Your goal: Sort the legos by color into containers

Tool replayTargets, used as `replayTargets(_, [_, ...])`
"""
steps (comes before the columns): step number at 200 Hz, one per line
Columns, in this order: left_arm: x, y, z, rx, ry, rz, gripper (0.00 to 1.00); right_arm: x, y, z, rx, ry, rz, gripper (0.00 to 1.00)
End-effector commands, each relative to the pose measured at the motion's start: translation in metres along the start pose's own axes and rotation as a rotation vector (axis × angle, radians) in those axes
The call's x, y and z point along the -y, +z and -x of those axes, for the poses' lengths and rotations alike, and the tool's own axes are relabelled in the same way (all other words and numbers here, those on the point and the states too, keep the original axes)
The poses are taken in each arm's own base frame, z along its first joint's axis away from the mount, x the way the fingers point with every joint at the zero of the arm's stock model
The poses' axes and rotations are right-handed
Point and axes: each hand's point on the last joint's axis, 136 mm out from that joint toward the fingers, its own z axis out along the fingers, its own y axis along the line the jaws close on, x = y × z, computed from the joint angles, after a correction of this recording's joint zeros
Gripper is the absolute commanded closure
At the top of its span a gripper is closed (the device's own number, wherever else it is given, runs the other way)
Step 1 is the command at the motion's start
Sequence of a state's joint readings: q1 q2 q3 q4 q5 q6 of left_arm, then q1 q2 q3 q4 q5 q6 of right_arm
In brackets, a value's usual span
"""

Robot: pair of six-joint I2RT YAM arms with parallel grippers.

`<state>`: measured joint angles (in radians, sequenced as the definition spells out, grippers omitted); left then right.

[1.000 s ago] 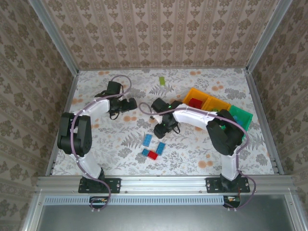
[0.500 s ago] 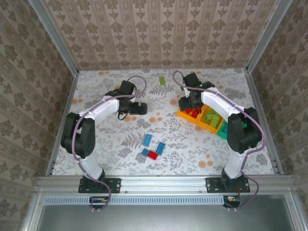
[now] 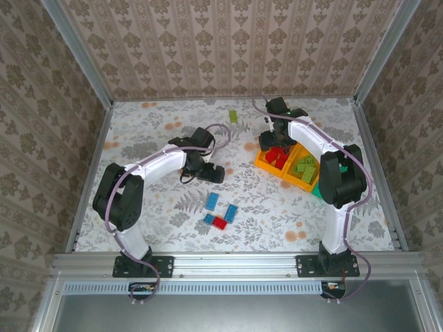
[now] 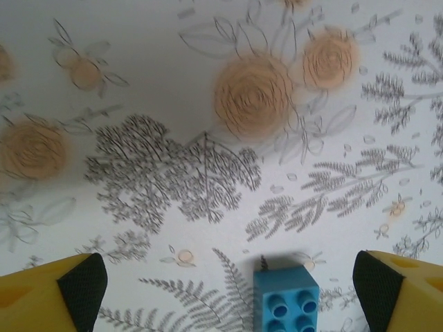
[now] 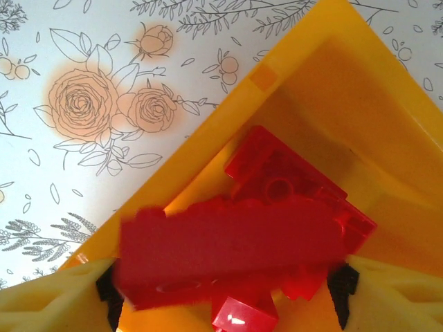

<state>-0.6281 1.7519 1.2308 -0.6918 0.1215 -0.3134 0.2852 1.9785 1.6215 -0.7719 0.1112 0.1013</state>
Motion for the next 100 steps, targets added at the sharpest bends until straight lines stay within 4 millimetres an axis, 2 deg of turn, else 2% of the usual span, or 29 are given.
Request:
replayTargets(1, [0.011, -0.003, -0.03, -0.072, 0.005, -0.01, 0.05, 0.006, -0.016, -0.001, 0.005, 0.016, -0.006, 0.12])
replayTargets(24, [0.015, 0.0, -0.05, -0.103, 0.034, 0.004, 0.06, 0.006, -0.035, 0.005, 0.048, 0.045, 0.023, 0.09])
replayTargets(52, [0.021, 0.003, -0.065, -0.106, 0.066, 0.017, 0.07, 0.015, -0.068, 0.01, 0.129, 0.102, 0.048, 0.06])
replayTargets(78, [0.023, 0.011, -0.069, -0.096, 0.049, 0.036, 0.08, 0.041, -0.098, 0.005, 0.215, 0.219, 0.078, 0.03])
replayTargets(100, [0.022, 0.018, -0.066, -0.083, 0.034, 0.04, 0.08, 0.067, -0.116, -0.01, 0.263, 0.324, 0.096, 0.02])
